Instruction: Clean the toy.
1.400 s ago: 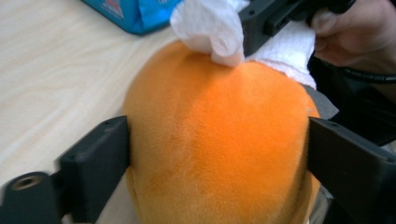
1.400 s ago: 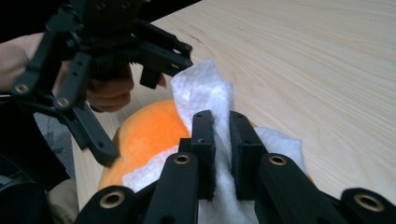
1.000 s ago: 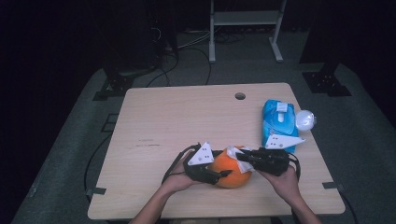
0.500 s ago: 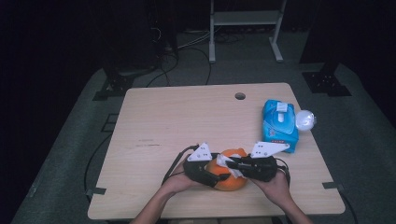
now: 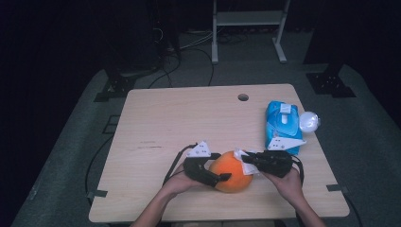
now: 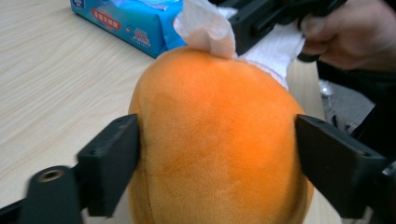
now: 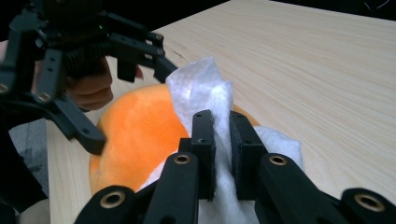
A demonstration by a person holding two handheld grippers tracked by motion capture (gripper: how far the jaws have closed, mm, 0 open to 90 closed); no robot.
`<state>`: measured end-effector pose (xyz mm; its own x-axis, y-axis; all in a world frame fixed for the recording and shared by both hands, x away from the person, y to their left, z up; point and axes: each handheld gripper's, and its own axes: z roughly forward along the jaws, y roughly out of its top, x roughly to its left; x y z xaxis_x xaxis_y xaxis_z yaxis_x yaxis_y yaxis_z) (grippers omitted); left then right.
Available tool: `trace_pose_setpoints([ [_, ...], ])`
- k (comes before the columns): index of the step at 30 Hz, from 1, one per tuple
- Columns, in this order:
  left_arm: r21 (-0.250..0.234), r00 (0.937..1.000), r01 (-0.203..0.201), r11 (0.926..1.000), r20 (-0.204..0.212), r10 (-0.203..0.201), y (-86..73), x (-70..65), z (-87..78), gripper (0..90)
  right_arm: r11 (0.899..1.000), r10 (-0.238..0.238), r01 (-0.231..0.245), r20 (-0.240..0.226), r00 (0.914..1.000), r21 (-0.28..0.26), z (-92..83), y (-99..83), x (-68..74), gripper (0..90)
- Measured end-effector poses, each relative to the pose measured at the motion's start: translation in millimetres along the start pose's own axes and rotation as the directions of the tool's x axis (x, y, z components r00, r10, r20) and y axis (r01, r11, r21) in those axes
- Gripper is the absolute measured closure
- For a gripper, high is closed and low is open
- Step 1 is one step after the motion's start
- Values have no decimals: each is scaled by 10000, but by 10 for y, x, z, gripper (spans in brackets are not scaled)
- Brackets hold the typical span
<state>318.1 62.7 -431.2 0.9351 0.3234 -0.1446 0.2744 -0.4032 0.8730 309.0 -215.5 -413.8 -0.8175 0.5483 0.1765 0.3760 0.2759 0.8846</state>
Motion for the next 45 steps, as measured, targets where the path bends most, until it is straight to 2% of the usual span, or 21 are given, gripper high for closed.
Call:
trace_pose_setpoints([
  [2,43,9985,-535,9986,-61,535,22,-39,-3,220,9999,-157,157,-1,9999,-25,2,29,58,811],
  [6,147,9905,-1373,9904,-18,1374,49,-157,42,247,9981,-545,527,-634,9965,-308,61,98,232,811],
  [9,270,9877,-1562,9874,-47,1564,54,-183,27,247,9961,-868,857,-544,9947,-233,89,137,278,812],
  [13,218,9871,-1594,9870,152,1591,44,-184,17,246,9990,-419,416,-173,9990,-172,27,90,122,812],
  [16,78,9904,-1295,9916,490,1290,67,-158,4,194,9998,-74,66,-394,9992,-193,-20,27,52,811],
  [18,-125,9957,-681,9976,618,687,88,-108,-12,125,9996,-221,212,-476,9986,-188,-31,16,72,810],
  [19,-148,9977,-402,9991,539,410,90,-81,-13,99,9993,-312,300,-588,9978,-201,-34,14,87,810],
  [21,41,9987,-122,9999,499,120,63,-52,18,68,9990,-415,404,-639,9971,-178,-28,17,121,809],
  [23,283,9967,267,9992,760,-288,21,-43,73,63,9988,-477,469,-653,9967,-132,-11,26,135,808],
  [24,378,9962,290,9989,804,-320,4,-43,94,74,9989,-474,469,-648,9968,-96,-4,33,138,809],
  [27,464,9975,29,9989,701,-61,4,-62,83,188,9983,-570,565,-519,9970,-114,11,58,197,808],
  [28,508,9981,-146,9986,608,115,8,-64,68,222,9974,-706,697,-552,9960,-174,19,69,238,808],
  [31,649,9981,-217,9977,593,179,-2,-40,42,263,9941,-1076,1061,-818,9908,-233,78,89,373,807],
  [33,663,9978,-126,9977,658,82,-23,1,16,288,9905,-1370,1361,-628,9886,-180,98,95,395,808],
  [36,730,9975,86,9973,692,-136,-68,61,-17,301,9943,-1063,1059,-297,9939,-132,60,72,259,809],
  [39,744,9968,125,9972,773,-183,-95,83,-34,302,9995,-274,273,-59,9996,-152,-27,-2,65,808],
  [40,745,9969,143,9971,767,-200,-97,87,-37,301,9997,-176,177,57,9998,-137,-50,-21,32,808],
  [42,766,9969,130,9970,763,-189,-104,84,-37,301,9999,21,-20,47,10000,-161,-65,-48,8,808],
  [45,818,9974,62,9966,712,-120,-110,78,-42,296,9996,-148,148,31,9999,-230,-36,-28,79,807],
])
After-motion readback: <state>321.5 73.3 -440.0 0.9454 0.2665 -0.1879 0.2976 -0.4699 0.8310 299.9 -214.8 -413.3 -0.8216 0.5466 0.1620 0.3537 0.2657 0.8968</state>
